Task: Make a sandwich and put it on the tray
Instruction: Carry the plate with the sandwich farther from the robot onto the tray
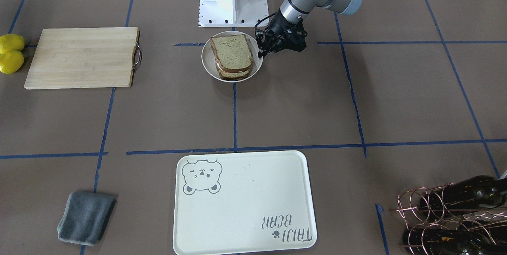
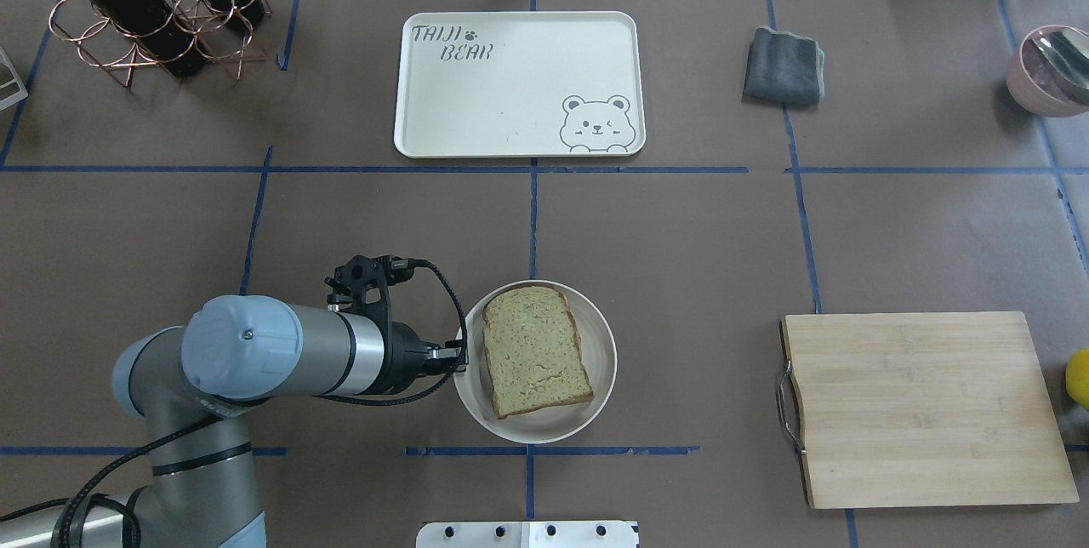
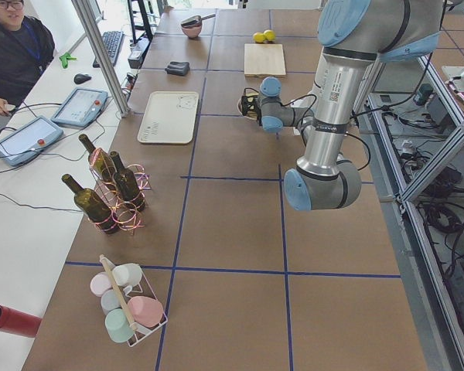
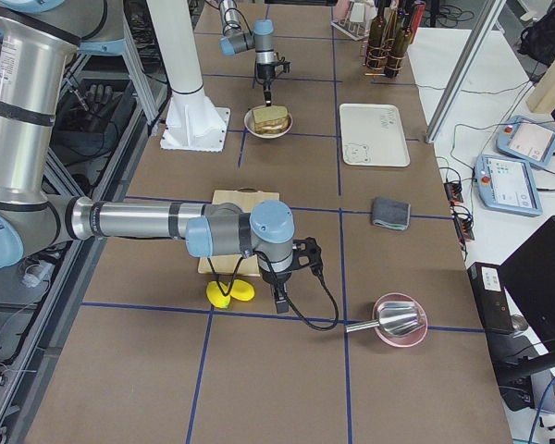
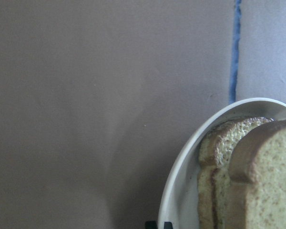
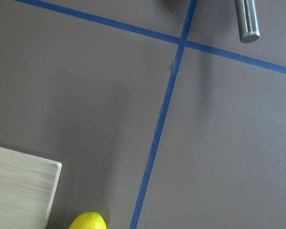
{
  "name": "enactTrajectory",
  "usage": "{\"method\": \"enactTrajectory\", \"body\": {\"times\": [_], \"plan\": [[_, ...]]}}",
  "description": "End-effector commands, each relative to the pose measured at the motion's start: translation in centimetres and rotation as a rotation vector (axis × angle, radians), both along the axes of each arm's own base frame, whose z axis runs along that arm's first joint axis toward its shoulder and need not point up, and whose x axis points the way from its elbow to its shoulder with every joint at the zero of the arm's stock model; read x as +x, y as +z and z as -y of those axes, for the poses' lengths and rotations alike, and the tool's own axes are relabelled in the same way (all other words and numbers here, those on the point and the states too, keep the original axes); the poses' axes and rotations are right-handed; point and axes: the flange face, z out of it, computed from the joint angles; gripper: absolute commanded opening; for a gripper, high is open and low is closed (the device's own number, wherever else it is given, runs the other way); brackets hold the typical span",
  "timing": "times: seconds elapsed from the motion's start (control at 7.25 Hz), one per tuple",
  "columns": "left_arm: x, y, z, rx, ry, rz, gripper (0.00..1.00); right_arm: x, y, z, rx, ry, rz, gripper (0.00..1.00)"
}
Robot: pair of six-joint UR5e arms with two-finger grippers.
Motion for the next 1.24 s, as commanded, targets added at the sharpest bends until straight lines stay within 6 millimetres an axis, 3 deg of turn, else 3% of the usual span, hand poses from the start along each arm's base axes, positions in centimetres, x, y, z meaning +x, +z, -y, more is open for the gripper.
{"method": "enactTrajectory", "body": {"times": [0.0,0.28,0.55,0.83,1.1], "plan": [[-3.3,-0.5,4.8,-0.018,-0.024,-0.016,0.00,0.0,0.1,0.0,-0.003,0.000,-0.002,1.00],[-6.2,-2.5,10.4,0.038,-0.003,-0.027,0.00,0.0,0.1,0.0,-0.004,0.001,-0.002,1.00],[-6.3,-2.9,16.9,0.060,-0.009,-0.002,0.00,0.0,0.1,0.0,-0.005,0.002,-0.002,1.00],[-5.1,-3.5,24.6,0.062,-0.015,0.048,0.00,0.1,0.2,-0.1,-0.006,0.004,-0.002,1.00],[-4.0,-5.5,31.5,0.036,-0.007,0.078,0.00,0.1,0.2,-0.1,-0.006,0.004,-0.002,1.00]]}}
